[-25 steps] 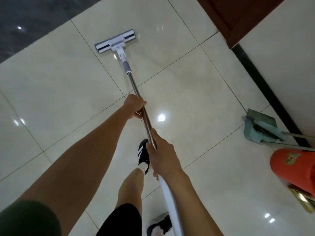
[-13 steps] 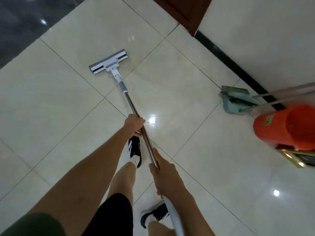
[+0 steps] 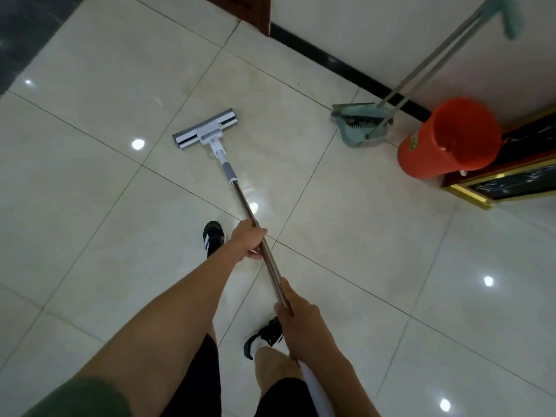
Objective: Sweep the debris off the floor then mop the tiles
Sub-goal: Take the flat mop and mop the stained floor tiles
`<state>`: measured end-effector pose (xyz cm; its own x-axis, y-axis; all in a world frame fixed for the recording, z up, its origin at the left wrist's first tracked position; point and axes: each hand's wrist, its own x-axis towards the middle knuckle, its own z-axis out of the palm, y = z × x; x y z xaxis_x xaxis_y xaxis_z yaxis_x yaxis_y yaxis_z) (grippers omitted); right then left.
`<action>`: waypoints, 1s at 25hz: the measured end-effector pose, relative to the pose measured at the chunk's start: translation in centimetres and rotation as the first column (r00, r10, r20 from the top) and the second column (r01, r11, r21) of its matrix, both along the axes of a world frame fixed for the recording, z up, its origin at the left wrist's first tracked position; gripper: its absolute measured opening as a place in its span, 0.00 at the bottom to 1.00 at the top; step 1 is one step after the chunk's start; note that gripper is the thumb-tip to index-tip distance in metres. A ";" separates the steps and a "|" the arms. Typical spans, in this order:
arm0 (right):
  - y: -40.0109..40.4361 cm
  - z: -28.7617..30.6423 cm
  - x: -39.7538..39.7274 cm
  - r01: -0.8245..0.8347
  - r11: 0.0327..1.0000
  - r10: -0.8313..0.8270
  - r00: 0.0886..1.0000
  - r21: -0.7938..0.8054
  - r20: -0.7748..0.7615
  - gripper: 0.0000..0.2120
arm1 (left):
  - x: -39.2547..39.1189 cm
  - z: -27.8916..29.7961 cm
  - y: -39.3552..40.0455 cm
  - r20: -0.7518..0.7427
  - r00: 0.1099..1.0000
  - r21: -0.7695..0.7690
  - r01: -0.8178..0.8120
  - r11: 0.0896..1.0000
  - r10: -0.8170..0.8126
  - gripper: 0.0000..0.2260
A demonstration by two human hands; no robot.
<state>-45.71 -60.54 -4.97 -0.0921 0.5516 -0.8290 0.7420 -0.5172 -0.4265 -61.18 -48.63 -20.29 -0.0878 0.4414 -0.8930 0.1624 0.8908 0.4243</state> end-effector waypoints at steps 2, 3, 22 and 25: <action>1.0 0.0 -0.9 -0.026 0.999 0.027 0.999 0.026 -0.022 0.25 | -1.1 0.2 1.0 -0.010 1.000 0.010 -0.021 1.000 0.021 0.09; 1.7 0.0 -1.6 -0.045 0.998 0.046 0.999 0.034 -0.028 0.25 | -1.8 0.1 1.8 -0.020 0.999 0.020 -0.032 0.999 0.033 0.09; 45.9 -7.8 -33.4 0.059 0.995 -0.054 0.996 0.074 -0.069 0.25 | -32.3 -5.5 47.5 -0.141 0.987 0.114 -0.060 0.992 0.076 0.06; 46.8 -7.2 -33.8 0.067 0.997 -0.067 0.998 0.025 -0.010 0.25 | -32.8 -5.3 48.5 -0.115 0.991 0.089 -0.053 0.995 0.063 0.06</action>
<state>-79.49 -13.72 -12.20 -0.0613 0.5775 -0.8141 0.7023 -0.5546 -0.4463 -93.98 -0.10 -25.63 -0.2175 0.5072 -0.8339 0.1648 0.8612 0.4808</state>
